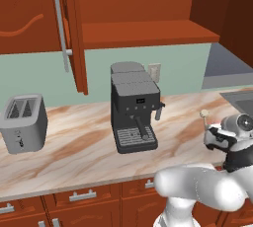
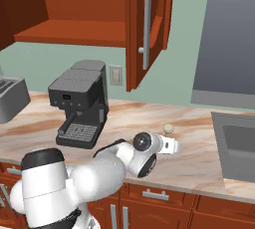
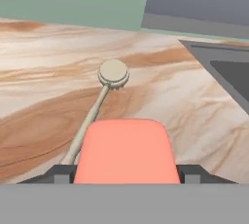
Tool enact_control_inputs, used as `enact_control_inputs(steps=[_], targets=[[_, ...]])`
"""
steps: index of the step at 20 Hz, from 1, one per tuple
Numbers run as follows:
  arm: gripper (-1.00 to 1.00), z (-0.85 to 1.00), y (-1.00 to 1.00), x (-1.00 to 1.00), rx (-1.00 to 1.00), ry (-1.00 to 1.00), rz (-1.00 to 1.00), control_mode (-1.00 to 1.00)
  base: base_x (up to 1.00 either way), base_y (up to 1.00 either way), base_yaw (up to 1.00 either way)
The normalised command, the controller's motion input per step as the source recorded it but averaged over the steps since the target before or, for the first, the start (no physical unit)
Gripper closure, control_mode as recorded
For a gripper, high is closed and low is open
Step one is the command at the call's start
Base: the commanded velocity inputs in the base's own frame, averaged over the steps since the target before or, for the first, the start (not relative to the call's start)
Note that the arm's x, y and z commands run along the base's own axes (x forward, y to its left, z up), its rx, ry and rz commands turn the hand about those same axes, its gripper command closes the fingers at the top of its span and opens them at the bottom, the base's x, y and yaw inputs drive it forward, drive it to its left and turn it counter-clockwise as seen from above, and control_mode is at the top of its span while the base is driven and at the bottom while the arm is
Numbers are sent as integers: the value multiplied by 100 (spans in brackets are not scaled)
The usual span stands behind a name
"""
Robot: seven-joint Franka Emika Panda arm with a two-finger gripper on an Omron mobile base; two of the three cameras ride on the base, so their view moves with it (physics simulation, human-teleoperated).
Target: Locate and retrieve the dish brush and bar soap from the cabinet. Place them next to the sink.
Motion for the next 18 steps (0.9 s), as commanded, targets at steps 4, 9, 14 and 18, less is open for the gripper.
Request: enact_control_inputs(steps=[4, 9, 14, 18], targets=[[100, -20, -36, 55, -5, 12, 6, -100, 0, 0, 0], [100, -29, -42, 51, 1, 3, 6, -100, 0, 0, 0], [100, -27, -52, 39, 5, 0, 3, -100, 0, 0, 0], [100, -28, -65, 39, 5, 1, 1, -100, 0, 0, 0]])
